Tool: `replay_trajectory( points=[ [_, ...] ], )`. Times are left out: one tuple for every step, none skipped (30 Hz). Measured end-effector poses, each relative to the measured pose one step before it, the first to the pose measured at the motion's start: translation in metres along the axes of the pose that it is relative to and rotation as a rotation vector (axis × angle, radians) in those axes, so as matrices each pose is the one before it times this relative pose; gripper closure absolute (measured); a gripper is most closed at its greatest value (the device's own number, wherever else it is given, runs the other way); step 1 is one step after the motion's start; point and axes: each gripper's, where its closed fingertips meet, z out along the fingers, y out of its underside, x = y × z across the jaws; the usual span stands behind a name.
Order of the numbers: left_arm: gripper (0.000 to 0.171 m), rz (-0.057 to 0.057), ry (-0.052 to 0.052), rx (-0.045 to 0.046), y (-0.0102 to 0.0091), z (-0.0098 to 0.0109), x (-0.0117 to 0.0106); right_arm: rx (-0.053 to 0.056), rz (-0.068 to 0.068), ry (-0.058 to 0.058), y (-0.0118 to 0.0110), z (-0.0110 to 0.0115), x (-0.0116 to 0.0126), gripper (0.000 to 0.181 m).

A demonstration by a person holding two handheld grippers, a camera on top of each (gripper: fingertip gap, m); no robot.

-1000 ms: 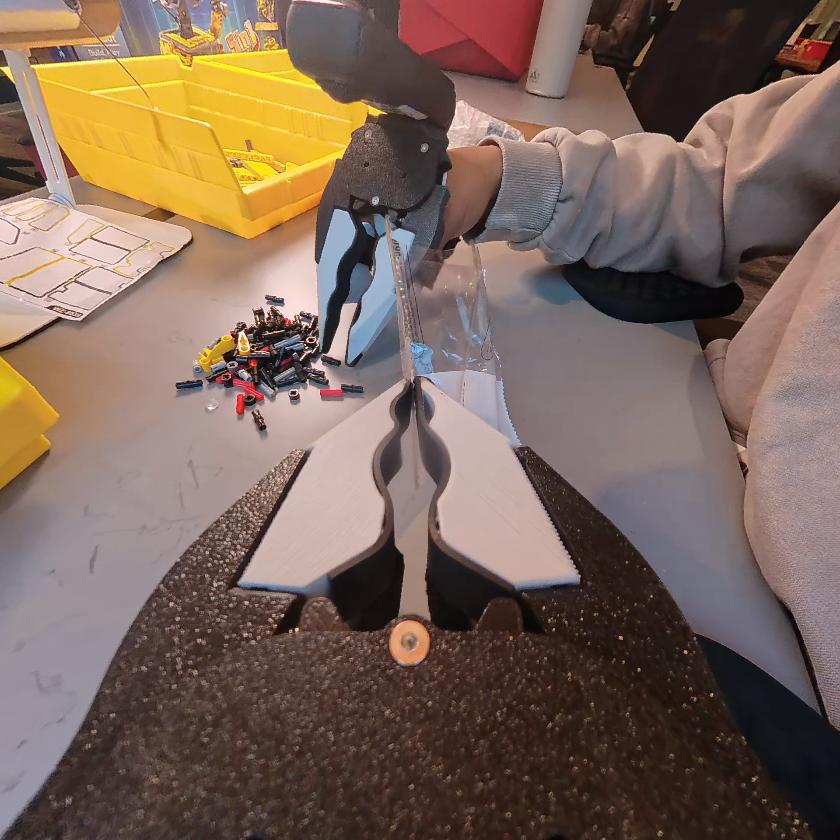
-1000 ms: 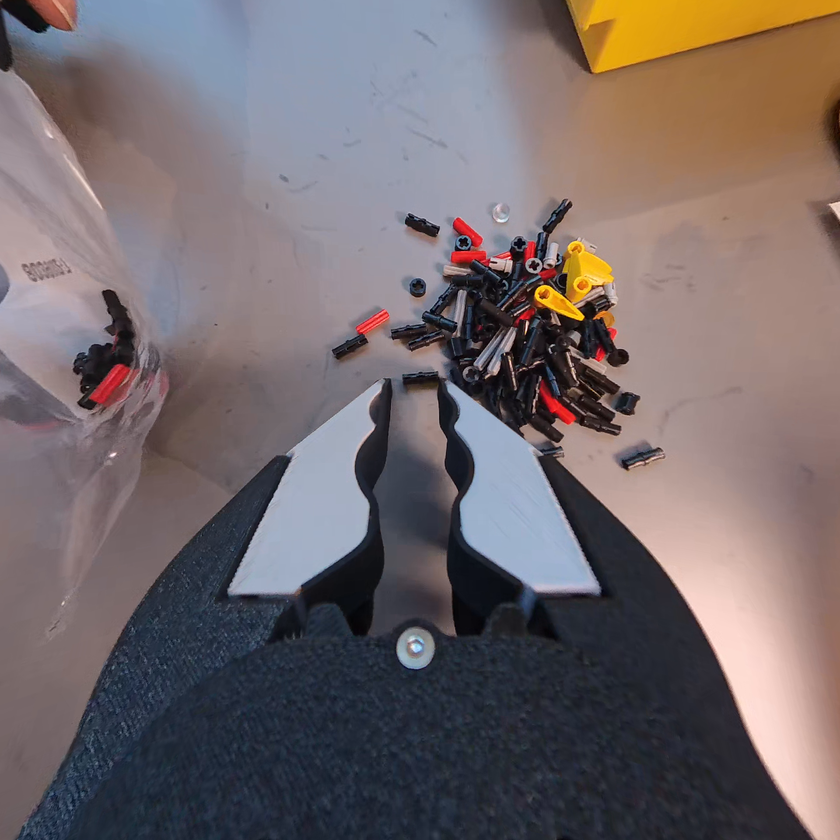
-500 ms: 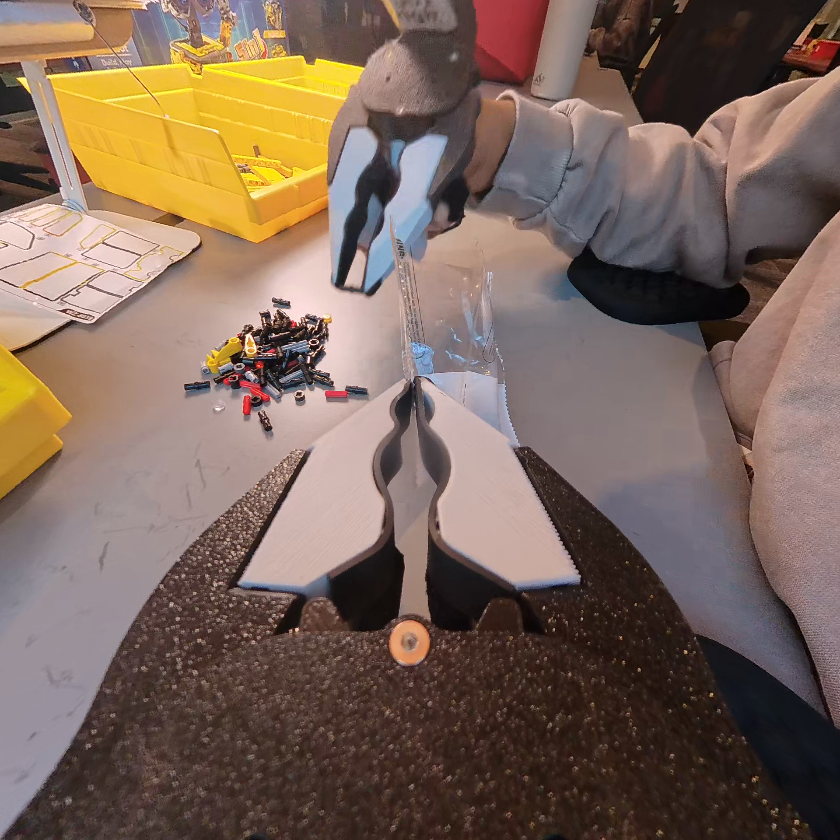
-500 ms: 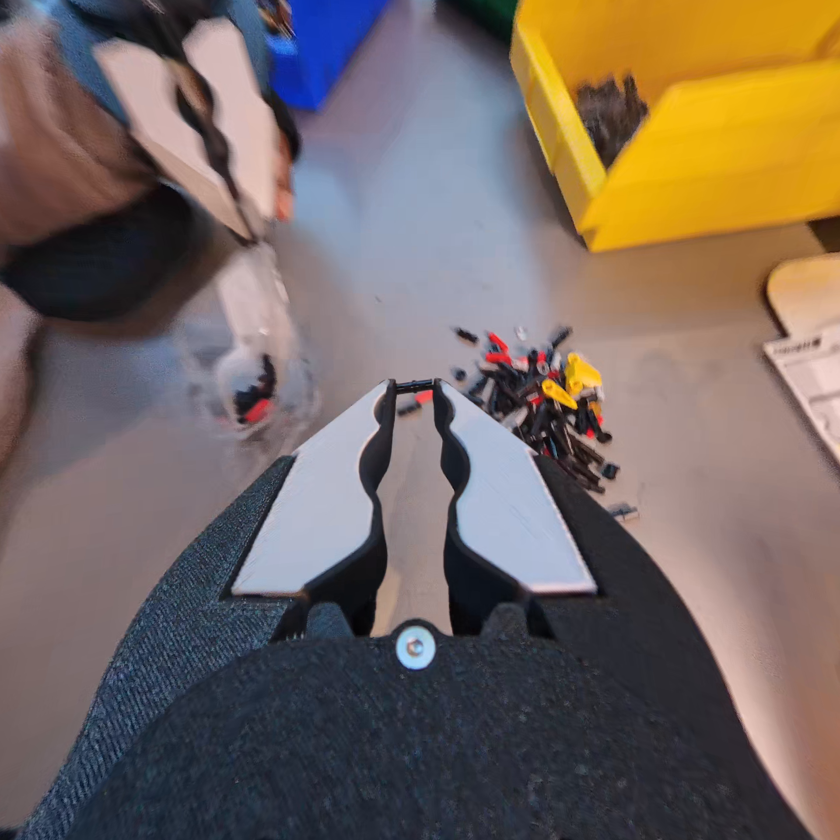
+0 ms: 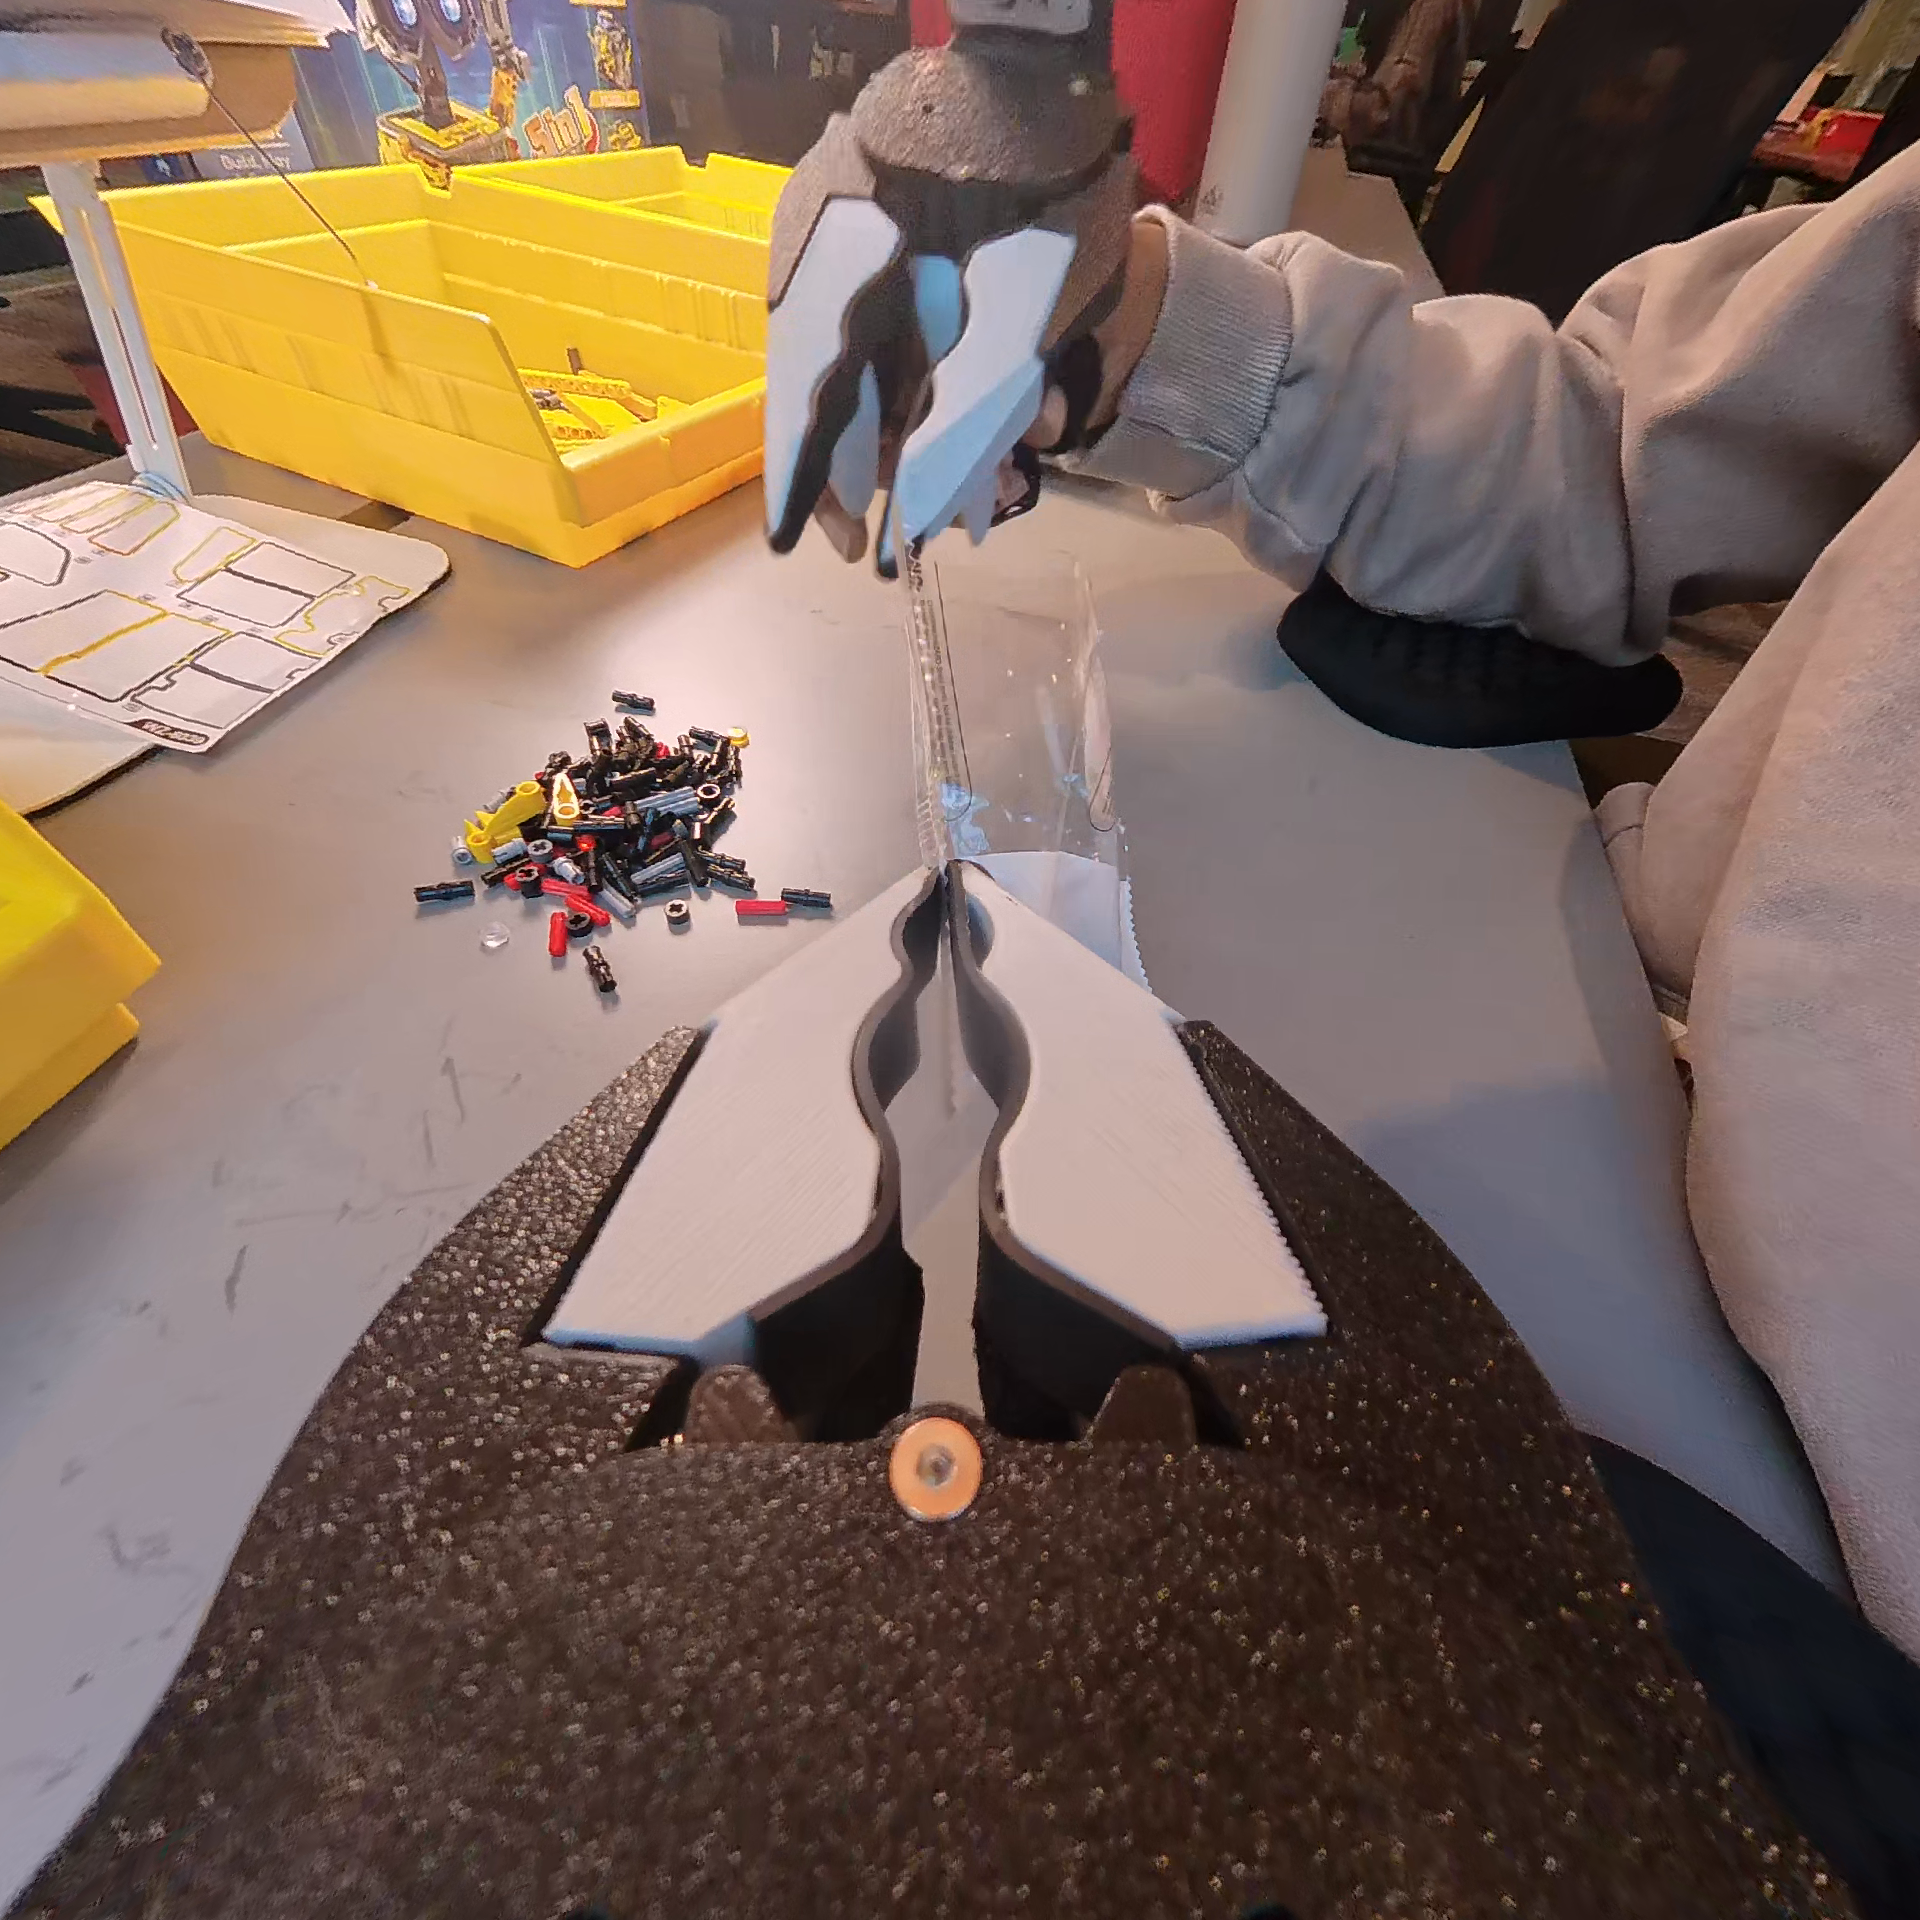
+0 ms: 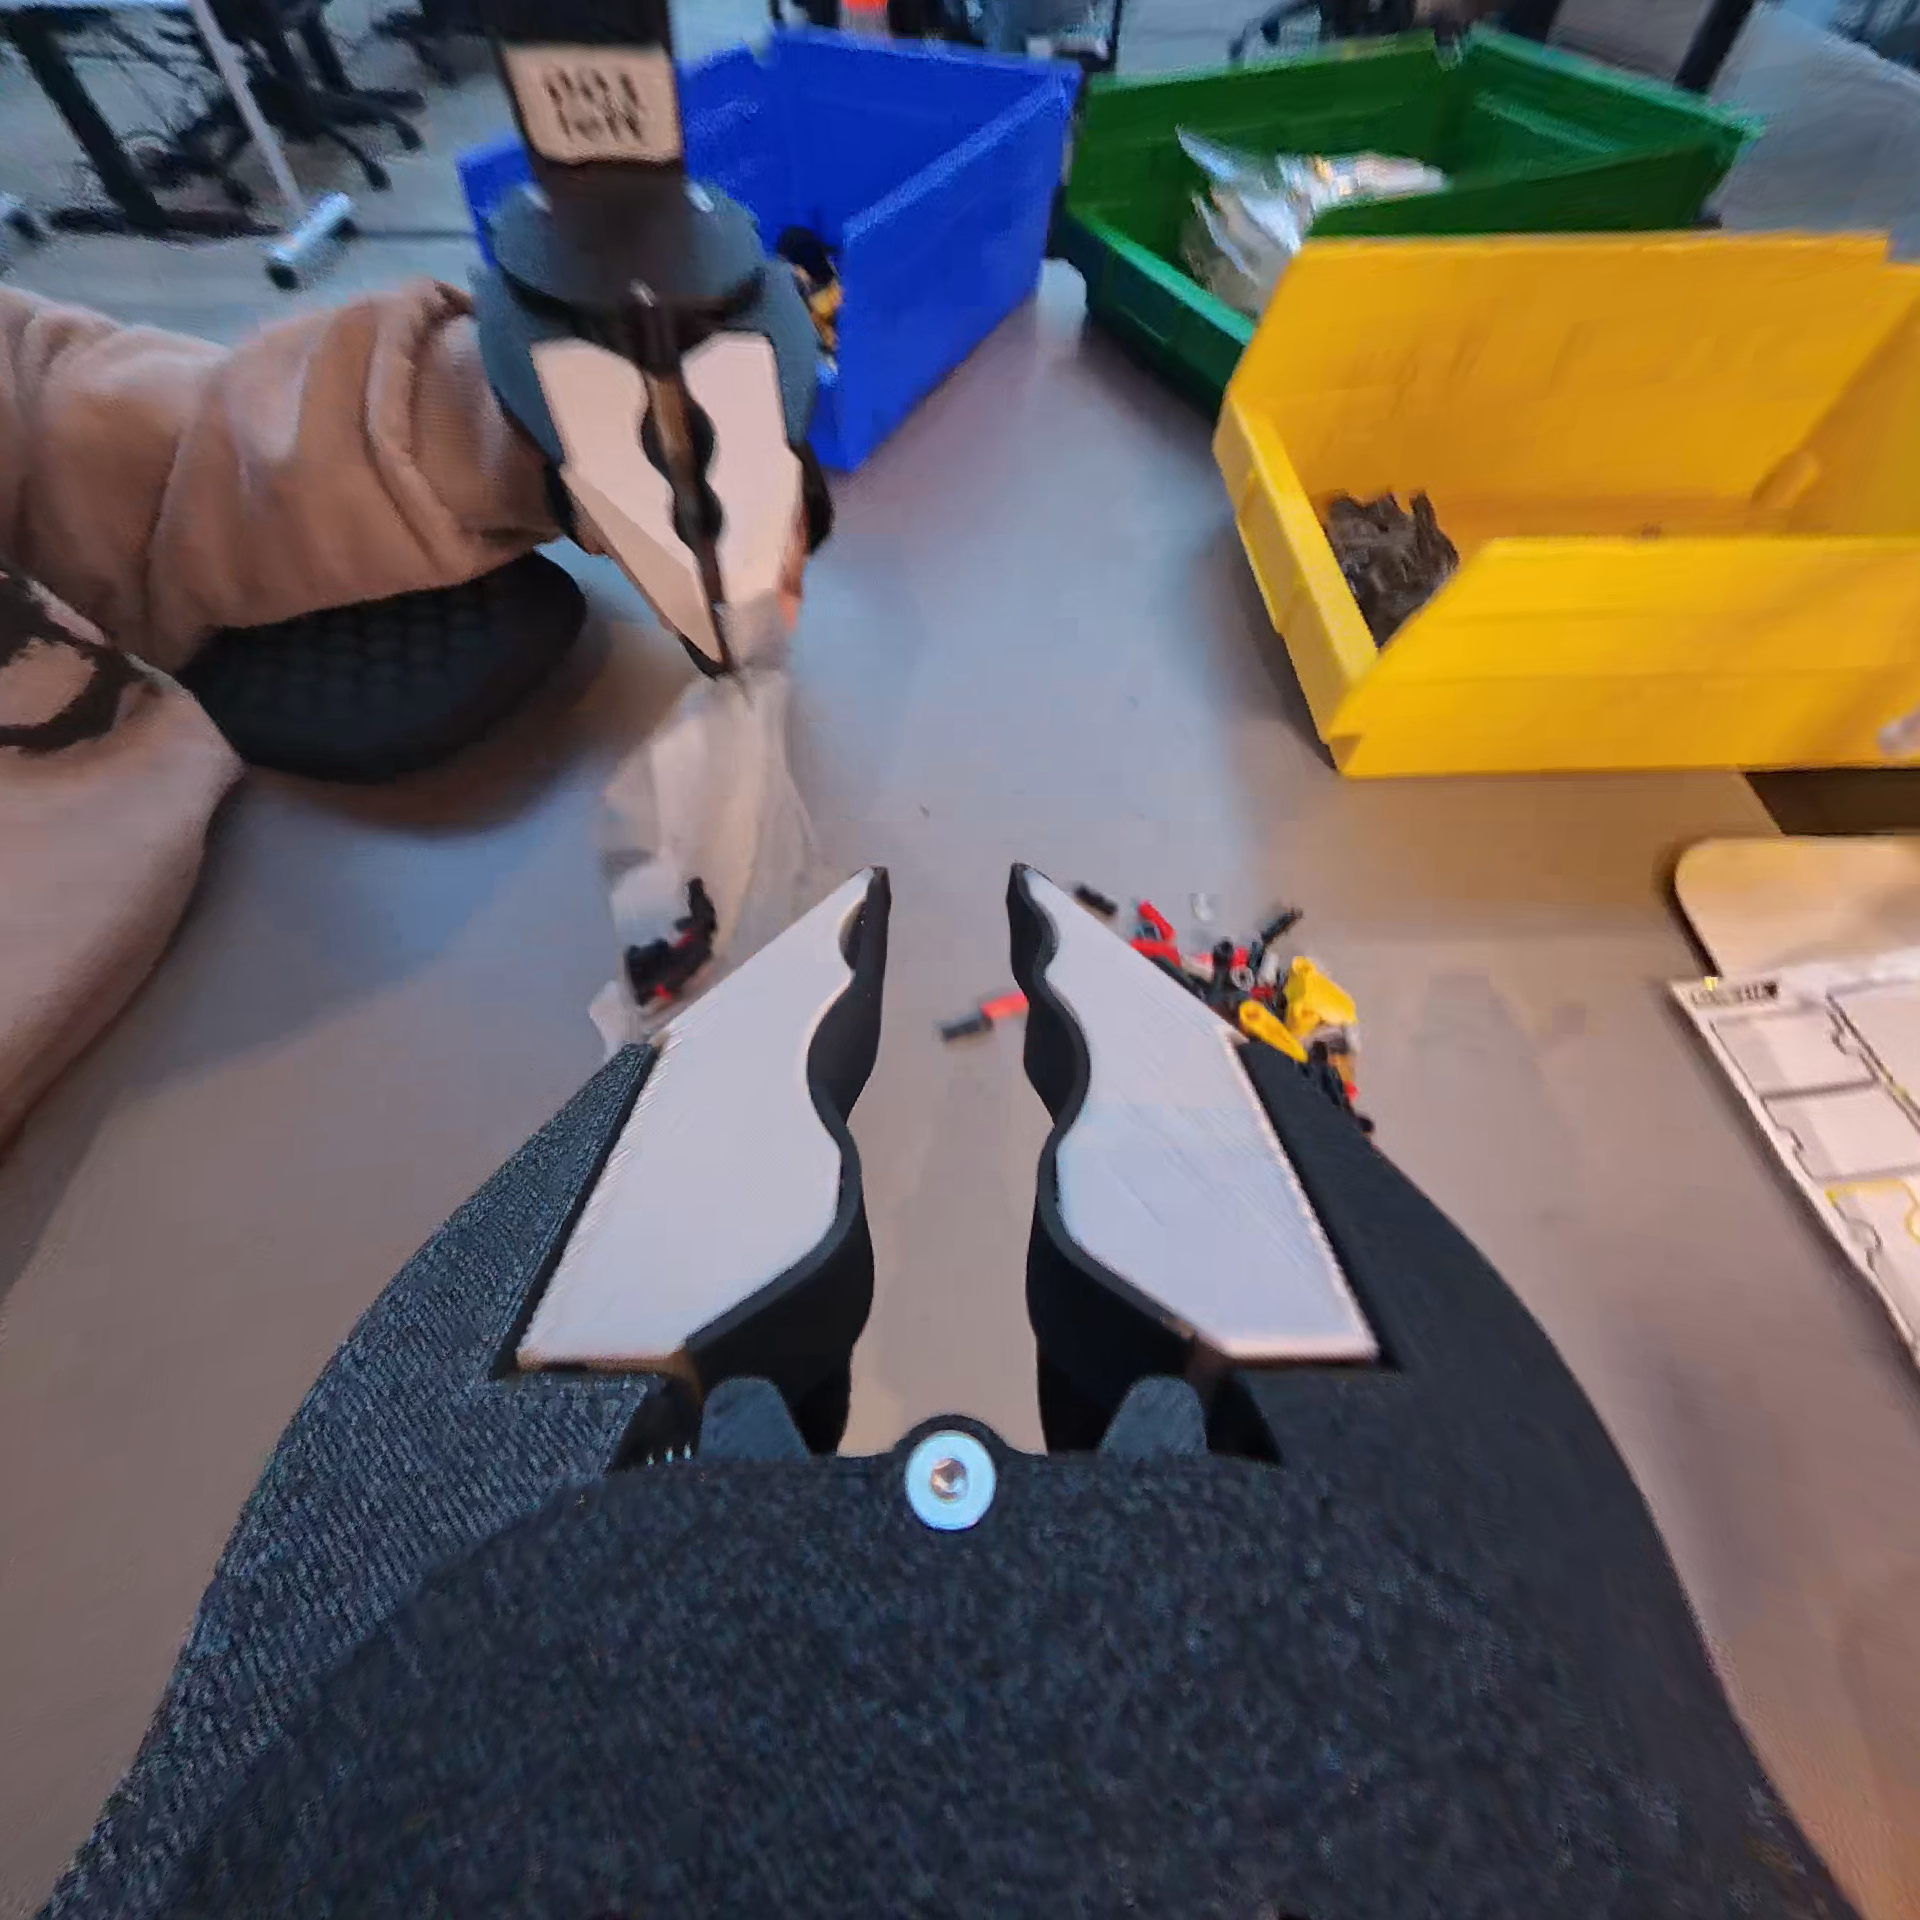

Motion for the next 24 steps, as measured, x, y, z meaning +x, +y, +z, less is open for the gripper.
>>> replay_trajectory(
  points=[
    [0.171, 0.0007, 0.0113, -0.00177, 0.00019, -0.00060, 0.00168, -0.0692, 0.0221, 0.0234, 0.01631, 0.00363, 0.00661, 0.159],
    [0.171, 0.0014, 0.0109, -0.00511, 0.00063, -0.00069, 0.00172, -0.0883, 0.0210, 0.0131, 0.01873, 0.00708, 0.00373, 0.159],
    [0.171, 0.0009, 0.0136, -0.00691, 0.00105, -0.00069, 0.00219, -0.0644, 0.0053, -0.0009, 0.01414, 0.00946, -0.00084, 0.158],
    [0.171, 0.0018, 0.0082, -0.00673, 0.00106, -0.00073, 0.00145, -0.0406, -0.0035, -0.0033, 0.00853, 0.00998, -0.00294, 0.158],
    [0.171, 0.0020, 0.0079, -0.00749, 0.00122, -0.00099, 0.00133, -0.0302, -0.0059, -0.0015, 0.00504, 0.00945, -0.00325, 0.158],
    [0.171, 0.0005, 0.0088, -0.00599, 0.00093, -0.00099, 0.00136, -0.0283, -0.0014, 0.0066, 0.00319, 0.00810, -0.00162, 0.158],
    [0.171, 0.0002, 0.0015, -0.00354, 0.00070, -0.00123, 0.00010, -0.0216, 0.0023, 0.0098, 0.00165, 0.00670, -0.00039, 0.158],
    [0.171, -0.0003, 0.0001, -0.00401, 0.00069, -0.00136, -0.00011, -0.0152, -0.0014, 0.0046, 0.00058, 0.00529, -0.00078, 0.158],
    [0.171, -0.0009, -0.0004, -0.00443, 0.00092, -0.00135, -0.00044, -0.0155, -0.0075, 0.0091, 0.00087, 0.00419, 0.00023, 0.158],
    [0.171, -0.0012, -0.0041, -0.00361, 0.00091, -0.00164, -0.00114, -0.0187, -0.0139, 0.0145, 0.00146, 0.00326, 0.00133, 0.156],
    [0.171, -0.0028, -0.0040, -0.00282, 0.00100, -0.00160, -0.00124, -0.0179, -0.0142, 0.0040, 0.00144, 0.00270, -0.00018, 0.156],
    [0.171, -0.0040, -0.0031, -0.00081, 0.00070, -0.00177, -0.00129, 0.0041, -0.0037, -0.0009, -0.00186, 0.00125, -0.00043, 0.157],
    [0.171, -0.0034, -0.0038, 0.00219, 0.00024, -0.00171, -0.00129, -0.0040, 0.0045, 0.0033, -0.00087, 0.00115, 0.00078, 0.158],
    [0.171, -0.0039, -0.0045, 0.00333, 0.00005, -0.00157, -0.00143, -0.0018, -0.0002, -0.0055, -0.00053, 0.00083, -0.00052, 0.161],
    [0.171, -0.0035, -0.0046, 0.00244, 0.00007, -0.00128, -0.00128, -0.0005, -0.0019, -0.0047, -0.00024, 0.00063, -0.00055, 0.165],
    [0.171, -0.0018, -0.0059, 0.00236, 0.00002, -0.00107, -0.00139, 0.0021, 0.0031, -0.0037, -0.00043, 0.00055, -0.00035, 0.167],
    [0.171, -0.0020, -0.0056, 0.00145, 0.00018, -0.00060, -0.00128, 0.0002, 0.0009, -0.0026, -0.00005, 0.00005, -0.00007, 0.168],
    [0.171, -0.0022, -0.0044, -0.00063, 0.00044, -0.00038, -0.00120, -0.0031, -0.0061, -0.0016, 0.00066, -0.00017, -0.00019, 0.177],
    [0.171, -0.0014, -0.0049, -0.00090, 0.00057, -0.00029, -0.00112, 0.0023, -0.0069, 0.0013, 0.00006, -0.00007, 0.00000, 0.178],
    [0.171, -0.0026, -0.0035, -0.00081, 0.00065, -0.00032, -0.00106, 0.0003, -0.0016, -0.0049, 0.00058, -0.00091, -0.00042, 0.178],
    [0.171, -0.0035, -0.0020, -0.00084, 0.00076, -0.00035, -0.00087, 0.0126, 0.0029, -0.0093, -0.00100, -0.00255, -0.00051, 0.178],
    [0.171, -0.0031, -0.0017, -0.00082, 0.00074, -0.00028, -0.00079, 0.0341, 0.0129, -0.0056, -0.00470, -0.00484, 0.00070, 0.178],
    [0.171, -0.0031, -0.0013, -0.00117, 0.00082, -0.00037, -0.00066, 0.0388, 0.0142, -0.0085, -0.00616, -0.00599, 0.00032, 0.178],
    [0.171, -0.0033, -0.0007, -0.00167, 0.00089, -0.00040, -0.00058, 0.0296, 0.0074, 0.0012, -0.00565, -0.00582, 0.00124, 0.178]
  ],
)
